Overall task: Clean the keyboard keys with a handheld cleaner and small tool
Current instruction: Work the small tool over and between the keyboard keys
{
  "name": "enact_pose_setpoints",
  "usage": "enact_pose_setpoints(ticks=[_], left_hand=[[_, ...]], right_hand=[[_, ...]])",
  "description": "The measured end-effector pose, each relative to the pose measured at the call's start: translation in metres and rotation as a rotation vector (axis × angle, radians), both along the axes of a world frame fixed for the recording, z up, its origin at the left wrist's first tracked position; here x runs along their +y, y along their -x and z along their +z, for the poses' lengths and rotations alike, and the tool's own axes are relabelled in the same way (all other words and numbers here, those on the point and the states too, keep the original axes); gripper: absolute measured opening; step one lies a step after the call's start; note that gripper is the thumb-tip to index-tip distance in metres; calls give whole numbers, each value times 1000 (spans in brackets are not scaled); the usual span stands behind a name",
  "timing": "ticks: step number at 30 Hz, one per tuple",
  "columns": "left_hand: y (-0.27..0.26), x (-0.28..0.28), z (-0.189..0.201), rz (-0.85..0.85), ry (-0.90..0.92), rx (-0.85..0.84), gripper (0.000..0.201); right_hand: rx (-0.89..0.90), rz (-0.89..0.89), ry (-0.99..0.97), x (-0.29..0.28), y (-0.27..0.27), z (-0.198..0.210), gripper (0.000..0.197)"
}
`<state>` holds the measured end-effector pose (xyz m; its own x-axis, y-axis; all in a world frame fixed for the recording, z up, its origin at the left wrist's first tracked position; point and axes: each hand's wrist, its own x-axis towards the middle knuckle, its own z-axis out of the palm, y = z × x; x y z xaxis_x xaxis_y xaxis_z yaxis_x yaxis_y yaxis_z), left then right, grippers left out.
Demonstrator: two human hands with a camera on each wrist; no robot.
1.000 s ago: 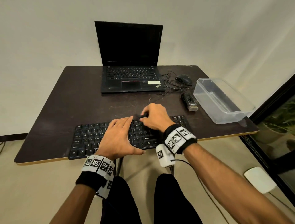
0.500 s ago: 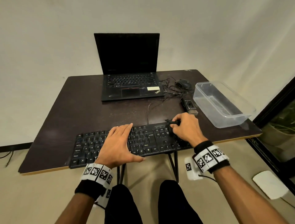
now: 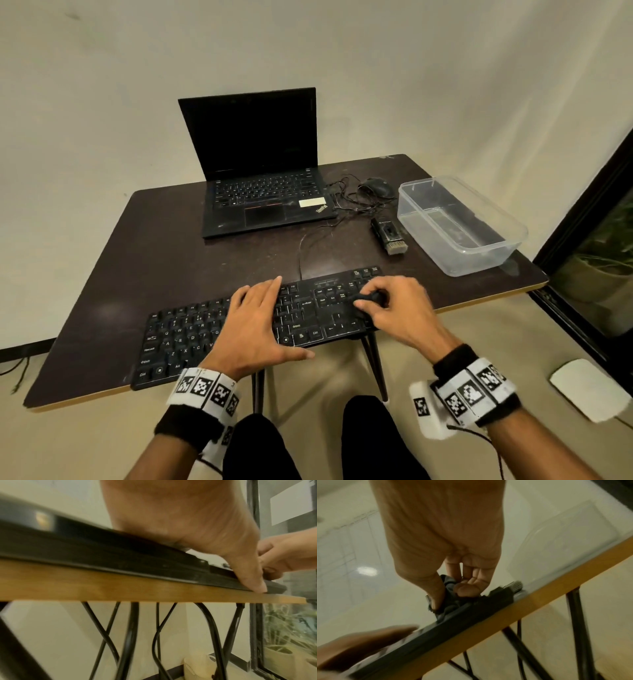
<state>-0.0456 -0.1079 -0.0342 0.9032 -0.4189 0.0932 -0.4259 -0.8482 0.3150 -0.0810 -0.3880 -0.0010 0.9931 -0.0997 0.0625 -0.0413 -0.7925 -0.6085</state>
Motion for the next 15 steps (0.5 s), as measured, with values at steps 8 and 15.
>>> enact_pose_setpoints(ticks=[8, 15], left_hand=[[-1, -24, -2, 34, -6, -13, 148], [-3, -26, -4, 39, 11, -46, 147]], right_hand=[[-150, -30, 155, 2, 11, -20, 15], [-340, 31, -59, 31, 29, -47, 21]])
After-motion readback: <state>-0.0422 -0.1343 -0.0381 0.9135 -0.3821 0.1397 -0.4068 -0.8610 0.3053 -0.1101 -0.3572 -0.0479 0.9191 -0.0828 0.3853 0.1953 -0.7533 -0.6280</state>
